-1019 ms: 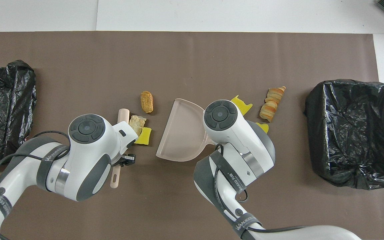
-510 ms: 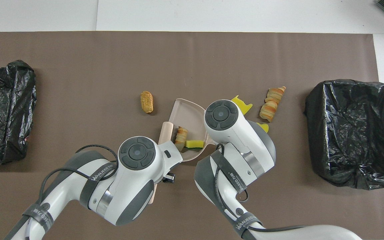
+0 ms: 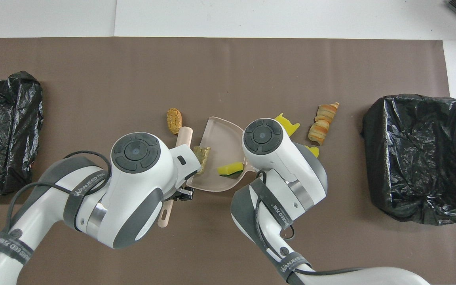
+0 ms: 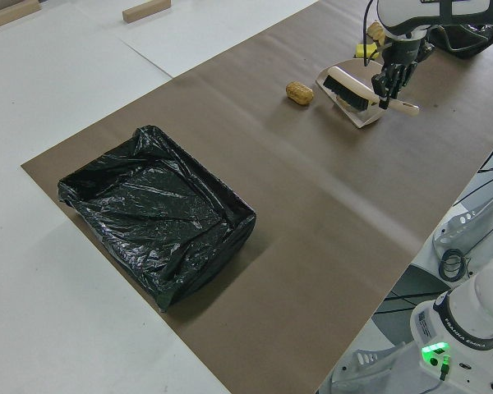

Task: Sweep and dump trash in bin
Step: 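Sweep the bread scraps and sponge into the dustpan with the left gripper's brush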

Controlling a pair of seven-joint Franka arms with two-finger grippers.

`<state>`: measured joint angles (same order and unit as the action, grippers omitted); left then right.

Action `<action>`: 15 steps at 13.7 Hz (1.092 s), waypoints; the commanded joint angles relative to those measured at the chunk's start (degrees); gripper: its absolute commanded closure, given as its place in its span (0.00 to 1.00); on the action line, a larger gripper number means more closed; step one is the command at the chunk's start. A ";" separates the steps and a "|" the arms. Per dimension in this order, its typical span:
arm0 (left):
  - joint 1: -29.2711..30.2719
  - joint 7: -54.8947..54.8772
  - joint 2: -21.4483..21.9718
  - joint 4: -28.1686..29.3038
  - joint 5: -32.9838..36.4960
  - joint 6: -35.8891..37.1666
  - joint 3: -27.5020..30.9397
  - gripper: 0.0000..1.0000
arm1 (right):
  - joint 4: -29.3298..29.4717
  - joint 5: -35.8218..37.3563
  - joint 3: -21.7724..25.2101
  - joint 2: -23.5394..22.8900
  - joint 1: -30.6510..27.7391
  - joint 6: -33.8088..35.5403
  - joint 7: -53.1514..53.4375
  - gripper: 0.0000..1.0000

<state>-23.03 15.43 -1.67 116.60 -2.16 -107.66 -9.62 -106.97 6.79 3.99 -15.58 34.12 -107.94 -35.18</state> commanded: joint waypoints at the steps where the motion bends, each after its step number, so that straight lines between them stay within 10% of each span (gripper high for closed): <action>1: 5.34 -4.17 -4.64 -6.36 5.41 2.10 -0.40 0.99 | -0.79 1.38 -0.30 0.64 -0.29 0.01 2.75 1.00; 7: 13.53 -22.07 -15.37 -17.98 9.81 0.26 -0.40 1.00 | -2.45 1.12 -0.39 1.17 -0.20 -1.22 7.76 1.00; 15: 9.51 -24.31 -11.34 -5.79 4.91 -3.43 -1.19 1.00 | -3.86 0.24 -0.39 1.08 -0.55 -3.41 7.76 1.00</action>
<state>-11.07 -8.41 -17.29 105.11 5.08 -109.02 -11.43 -108.31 6.77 3.83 -15.51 34.12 -108.85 -29.05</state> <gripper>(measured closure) 0.740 0.678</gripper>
